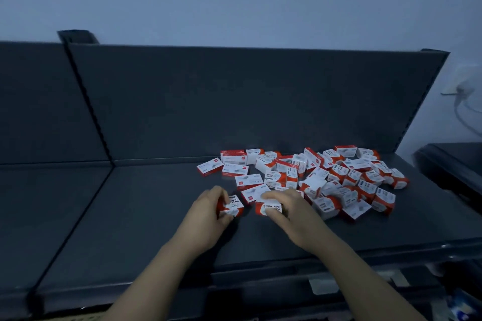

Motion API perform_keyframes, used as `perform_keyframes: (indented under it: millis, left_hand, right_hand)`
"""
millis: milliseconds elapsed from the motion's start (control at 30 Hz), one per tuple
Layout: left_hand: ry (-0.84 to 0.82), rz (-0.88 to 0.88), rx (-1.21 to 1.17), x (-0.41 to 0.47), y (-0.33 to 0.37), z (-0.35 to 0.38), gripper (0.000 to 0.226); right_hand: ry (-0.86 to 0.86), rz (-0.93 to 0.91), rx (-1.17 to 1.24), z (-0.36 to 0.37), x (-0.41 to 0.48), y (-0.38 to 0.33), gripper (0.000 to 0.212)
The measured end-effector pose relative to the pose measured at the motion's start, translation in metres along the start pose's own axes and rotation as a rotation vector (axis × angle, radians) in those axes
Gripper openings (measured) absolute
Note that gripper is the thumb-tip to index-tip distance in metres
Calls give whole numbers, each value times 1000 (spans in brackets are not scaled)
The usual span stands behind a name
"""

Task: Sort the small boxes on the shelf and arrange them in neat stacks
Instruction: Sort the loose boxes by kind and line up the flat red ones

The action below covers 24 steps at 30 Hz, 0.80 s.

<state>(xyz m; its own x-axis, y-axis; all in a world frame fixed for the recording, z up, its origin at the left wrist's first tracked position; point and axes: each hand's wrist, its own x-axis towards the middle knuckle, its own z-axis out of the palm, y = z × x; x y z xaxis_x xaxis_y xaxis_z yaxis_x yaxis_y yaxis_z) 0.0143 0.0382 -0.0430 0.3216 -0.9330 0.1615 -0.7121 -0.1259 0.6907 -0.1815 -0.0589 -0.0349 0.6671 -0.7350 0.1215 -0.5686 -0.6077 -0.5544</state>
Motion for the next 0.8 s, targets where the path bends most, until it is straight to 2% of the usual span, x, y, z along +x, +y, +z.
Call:
perform_keyframes:
  millis: [167, 333, 433, 533, 700, 800]
  left_hand:
    - [90, -52, -12, -20, -32, -43, 23]
    - [181, -130, -16, -50, -80, -105, 21]
    - [230, -179, 30, -73, -114, -149, 20]
    - [262, -217, 52, -94, -150, -188, 21]
    - [291, -294, 101, -120, -204, -241, 24]
    - [314, -340, 133, -128, -231, -267, 25]
  right_hand:
    - [-64, 12, 22, 28, 18, -44, 37]
    - [-191, 34, 3, 69, 38, -105, 53]
    - [-185, -42, 34, 100, 48, -148, 39]
    - [-107, -59, 72, 133, 59, -196, 10]
    - [-74, -58, 150, 184, 78, -262, 21]
    - [-98, -26, 225, 208, 91, -293, 15]
